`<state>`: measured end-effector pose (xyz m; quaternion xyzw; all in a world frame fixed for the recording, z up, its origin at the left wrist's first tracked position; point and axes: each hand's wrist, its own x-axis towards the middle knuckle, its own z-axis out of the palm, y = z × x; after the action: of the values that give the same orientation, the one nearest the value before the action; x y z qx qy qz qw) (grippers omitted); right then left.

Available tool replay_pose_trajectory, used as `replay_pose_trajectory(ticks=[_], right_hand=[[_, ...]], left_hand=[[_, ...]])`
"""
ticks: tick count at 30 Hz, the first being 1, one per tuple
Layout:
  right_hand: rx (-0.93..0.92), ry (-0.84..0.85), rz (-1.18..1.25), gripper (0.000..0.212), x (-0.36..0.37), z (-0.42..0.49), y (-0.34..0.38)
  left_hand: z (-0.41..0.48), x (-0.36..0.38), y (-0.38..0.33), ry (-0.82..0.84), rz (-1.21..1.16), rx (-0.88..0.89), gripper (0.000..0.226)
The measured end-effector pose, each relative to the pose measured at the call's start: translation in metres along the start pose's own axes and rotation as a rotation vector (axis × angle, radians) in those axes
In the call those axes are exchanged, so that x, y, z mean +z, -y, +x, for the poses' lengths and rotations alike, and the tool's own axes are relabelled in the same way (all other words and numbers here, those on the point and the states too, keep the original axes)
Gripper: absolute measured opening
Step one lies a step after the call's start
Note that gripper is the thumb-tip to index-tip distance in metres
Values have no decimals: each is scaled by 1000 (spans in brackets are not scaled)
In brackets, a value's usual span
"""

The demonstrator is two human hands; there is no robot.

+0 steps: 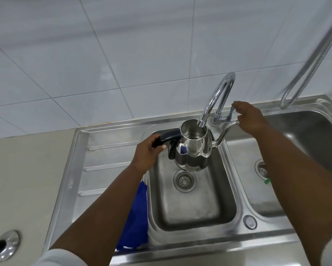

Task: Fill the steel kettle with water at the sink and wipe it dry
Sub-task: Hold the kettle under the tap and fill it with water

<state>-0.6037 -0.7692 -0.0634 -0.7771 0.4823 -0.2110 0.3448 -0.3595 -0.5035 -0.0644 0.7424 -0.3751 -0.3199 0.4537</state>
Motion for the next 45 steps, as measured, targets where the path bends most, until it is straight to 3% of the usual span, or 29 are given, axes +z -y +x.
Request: replay_pose_trajectory(ticks=[7, 45], right_hand=[[-117, -89, -106, 51, 6, -4, -8], [-79, -123, -102, 46, 10, -23, -7]], left_hand=[[2, 0, 0, -2, -25, 20, 37], [20, 6, 5, -11, -38, -33, 28]])
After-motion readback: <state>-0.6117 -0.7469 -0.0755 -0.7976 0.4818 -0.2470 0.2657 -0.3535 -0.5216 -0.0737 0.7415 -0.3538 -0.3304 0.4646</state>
